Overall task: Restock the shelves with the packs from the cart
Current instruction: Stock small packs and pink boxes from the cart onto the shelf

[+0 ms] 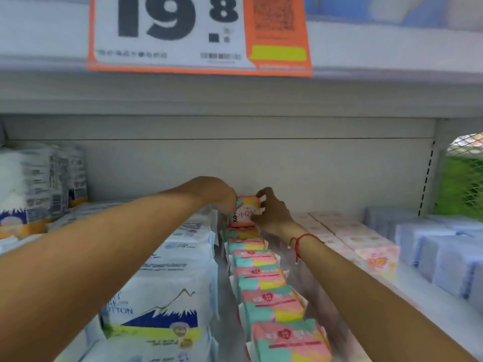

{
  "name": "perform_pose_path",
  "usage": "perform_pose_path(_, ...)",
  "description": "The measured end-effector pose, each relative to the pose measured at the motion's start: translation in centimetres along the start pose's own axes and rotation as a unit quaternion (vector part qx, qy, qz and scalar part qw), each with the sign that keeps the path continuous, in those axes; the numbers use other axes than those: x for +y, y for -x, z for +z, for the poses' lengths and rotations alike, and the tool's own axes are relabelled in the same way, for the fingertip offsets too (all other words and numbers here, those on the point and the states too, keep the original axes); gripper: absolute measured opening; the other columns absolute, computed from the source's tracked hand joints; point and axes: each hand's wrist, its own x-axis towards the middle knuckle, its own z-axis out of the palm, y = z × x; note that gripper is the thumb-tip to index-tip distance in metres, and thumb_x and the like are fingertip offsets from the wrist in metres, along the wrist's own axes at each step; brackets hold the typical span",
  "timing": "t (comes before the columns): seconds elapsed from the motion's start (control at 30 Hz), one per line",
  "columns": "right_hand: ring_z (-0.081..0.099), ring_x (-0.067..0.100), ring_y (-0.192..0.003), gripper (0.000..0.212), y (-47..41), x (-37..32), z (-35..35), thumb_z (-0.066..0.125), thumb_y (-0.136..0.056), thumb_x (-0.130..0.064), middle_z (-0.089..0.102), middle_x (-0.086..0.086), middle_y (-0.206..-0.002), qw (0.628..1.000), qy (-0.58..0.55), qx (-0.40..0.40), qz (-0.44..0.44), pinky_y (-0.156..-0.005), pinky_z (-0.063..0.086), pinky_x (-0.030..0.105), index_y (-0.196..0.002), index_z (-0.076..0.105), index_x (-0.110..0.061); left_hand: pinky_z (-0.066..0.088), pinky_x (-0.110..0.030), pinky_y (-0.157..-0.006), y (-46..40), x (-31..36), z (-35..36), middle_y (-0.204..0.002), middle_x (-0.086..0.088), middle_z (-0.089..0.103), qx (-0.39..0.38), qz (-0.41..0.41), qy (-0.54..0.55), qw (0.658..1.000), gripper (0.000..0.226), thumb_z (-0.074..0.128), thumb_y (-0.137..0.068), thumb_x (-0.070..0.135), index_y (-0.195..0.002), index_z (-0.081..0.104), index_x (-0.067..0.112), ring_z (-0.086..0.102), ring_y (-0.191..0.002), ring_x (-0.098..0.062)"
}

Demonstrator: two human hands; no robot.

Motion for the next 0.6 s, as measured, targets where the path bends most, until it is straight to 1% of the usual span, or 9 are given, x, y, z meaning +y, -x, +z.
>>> perform_pose_path(0.1,0.053,0.028,-0.115,0.059,0.4,-0.1,-1.1,0.066,-0.081,-0.007,0.051,0.012,-0.127,1.0,0.015,-0.006,-0.006,-0.091,0.048,0.035,-0.132,0.038,-0.019,0.047,-0.032,-0.091,0.5,0.1,-0.1,-0.133,-0.012,0.05,-0.001,0.013,0.017,1.0,0.042,0.043,-0.094,0.012,-0.136,0.045,0.01,0.054,-0.113,-0.026)
perform_pose_path(0.13,0.051,0.028,-0.117,0.062,0.6,-0.1,-1.6,0.067,-0.081,-0.007,0.049,0.011,-0.129,1.0,0.017,-0.007,-0.005,-0.091,0.046,0.034,-0.133,0.038,-0.02,0.046,-0.033,-0.093,0.9,0.1,-0.3,-0.13,-0.011,0.053,0.004,0.019,0.019,1.0,0.039,0.043,-0.095,0.012,-0.133,0.048,0.01,0.055,-0.112,-0.025)
perform_pose_path(0.2,0.05,0.026,-0.119,0.064,1.5,-0.4,-2.5,0.069,-0.08,-0.01,0.048,0.011,-0.131,1.0,0.012,-0.011,0.004,-0.091,0.045,0.031,-0.135,0.036,-0.021,0.046,-0.033,-0.098,2.1,0.3,-0.6,-0.132,-0.009,0.052,0.026,0.025,0.037,0.999,0.039,0.043,-0.096,0.012,-0.135,0.046,0.011,0.053,-0.115,-0.024)
perform_pose_path(0.3,0.051,0.025,-0.119,0.059,3.8,-1.2,-3.9,0.07,-0.081,-0.016,0.05,0.009,-0.132,1.0,0.001,-0.019,0.017,-0.092,0.044,0.028,-0.132,0.041,-0.019,0.041,-0.032,-0.101,4.7,0.6,-1.3,-0.143,-0.007,0.043,0.081,0.028,0.086,0.993,0.049,0.044,-0.094,0.011,-0.143,0.037,0.013,0.046,-0.125,-0.024)
perform_pose_path(0.37,0.053,0.023,-0.117,0.051,5.9,-1.9,-4.9,0.069,-0.082,-0.018,0.053,0.007,-0.129,1.0,-0.003,-0.026,0.015,-0.088,0.043,0.025,-0.128,0.047,-0.017,0.038,-0.032,-0.103,7.2,0.9,-1.6,-0.147,-0.005,0.038,0.112,0.037,0.129,0.985,0.052,0.045,-0.094,0.012,-0.144,0.034,0.017,0.042,-0.13,-0.024)
perform_pose_path(0.43,0.056,0.021,-0.109,0.038,8.4,-2.6,-6.0,0.068,-0.082,-0.016,0.058,0.005,-0.121,0.999,-0.002,-0.033,0.005,-0.083,0.044,0.023,-0.118,0.056,-0.017,0.036,-0.032,-0.104,10.0,1.4,-1.9,-0.149,-0.002,0.037,0.139,0.049,0.175,0.974,0.052,0.047,-0.094,0.013,-0.144,0.035,0.021,0.039,-0.133,-0.022)
perform_pose_path(0.5,0.059,0.017,-0.095,0.023,10.8,-3.1,-7.1,0.068,-0.08,-0.006,0.065,0.005,-0.105,0.999,-0.028,-0.04,-0.012,-0.079,0.047,0.023,-0.1,0.063,-0.016,0.038,-0.03,-0.103,12.8,1.7,-2.0,-0.144,0.001,0.042,0.162,0.05,0.241,0.956,0.048,0.052,-0.092,0.017,-0.139,0.041,0.023,0.043,-0.129,-0.02)
perform_pose_path(0.53,0.059,0.016,-0.089,0.02,12.1,-3.4,-7.6,0.066,-0.08,-0.001,0.065,0.005,-0.097,0.998,-0.047,-0.046,-0.019,-0.077,0.048,0.023,-0.094,0.064,-0.015,0.04,-0.029,-0.101,14.3,1.8,-2.0,-0.141,0.002,0.046,0.173,0.046,0.276,0.944,0.045,0.054,-0.091,0.019,-0.135,0.046,0.024,0.046,-0.126,-0.02)
perform_pose_path(0.6,0.06,0.011,-0.076,0.018,14.8,-3.8,-8.7,0.063,-0.081,0.005,0.064,0.002,-0.082,0.996,-0.062,-0.061,-0.024,-0.069,0.049,0.016,-0.094,0.067,-0.006,0.043,-0.026,-0.097,17.2,1.9,-1.6,-0.136,0.0,0.053,0.197,0.037,0.339,0.919,0.04,0.056,-0.089,0.022,-0.128,0.055,0.023,0.051,-0.12,-0.02)
